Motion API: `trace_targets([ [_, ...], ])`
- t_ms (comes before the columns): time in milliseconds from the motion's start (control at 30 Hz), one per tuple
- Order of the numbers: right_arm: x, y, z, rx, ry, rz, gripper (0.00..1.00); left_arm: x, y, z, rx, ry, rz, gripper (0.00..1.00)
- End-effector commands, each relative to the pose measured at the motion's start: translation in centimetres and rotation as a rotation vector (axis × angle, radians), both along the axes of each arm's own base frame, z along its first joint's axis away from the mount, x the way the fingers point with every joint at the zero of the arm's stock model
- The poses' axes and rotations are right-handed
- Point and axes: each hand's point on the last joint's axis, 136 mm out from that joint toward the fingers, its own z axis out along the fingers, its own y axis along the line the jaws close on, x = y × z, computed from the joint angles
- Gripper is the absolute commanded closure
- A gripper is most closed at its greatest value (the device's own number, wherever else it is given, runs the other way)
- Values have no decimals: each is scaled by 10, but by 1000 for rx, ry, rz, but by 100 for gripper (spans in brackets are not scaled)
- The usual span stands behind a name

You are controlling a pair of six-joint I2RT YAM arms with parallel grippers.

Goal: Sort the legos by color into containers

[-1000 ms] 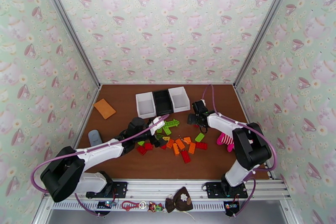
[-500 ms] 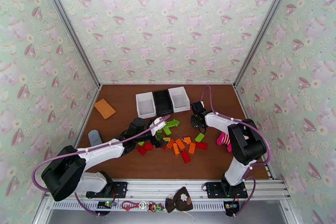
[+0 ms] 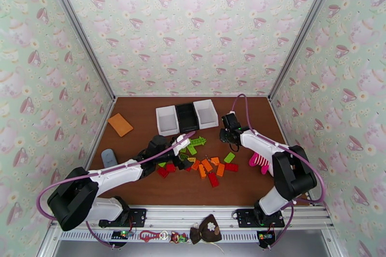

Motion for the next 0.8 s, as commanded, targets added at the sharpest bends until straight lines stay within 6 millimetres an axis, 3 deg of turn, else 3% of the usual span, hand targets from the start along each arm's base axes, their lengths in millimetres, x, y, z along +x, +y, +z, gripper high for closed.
trace_targets([
  [0, 15, 26, 34, 41, -116, 115, 72, 1, 2, 17, -51, -39, 27, 0],
  [167, 47, 50, 60, 72, -218, 197, 72, 2, 8, 21, -53, -47, 61, 0],
  [267, 68, 62, 63, 61, -247, 231, 72, 1, 11, 26, -51, -53, 75, 0],
  [533, 117, 91, 54, 54, -270, 298, 71, 3, 19, 29, -43, -61, 118, 0],
  [767, 146, 103, 30, 34, -257, 311, 69, 4, 19, 28, -48, -50, 129, 0],
])
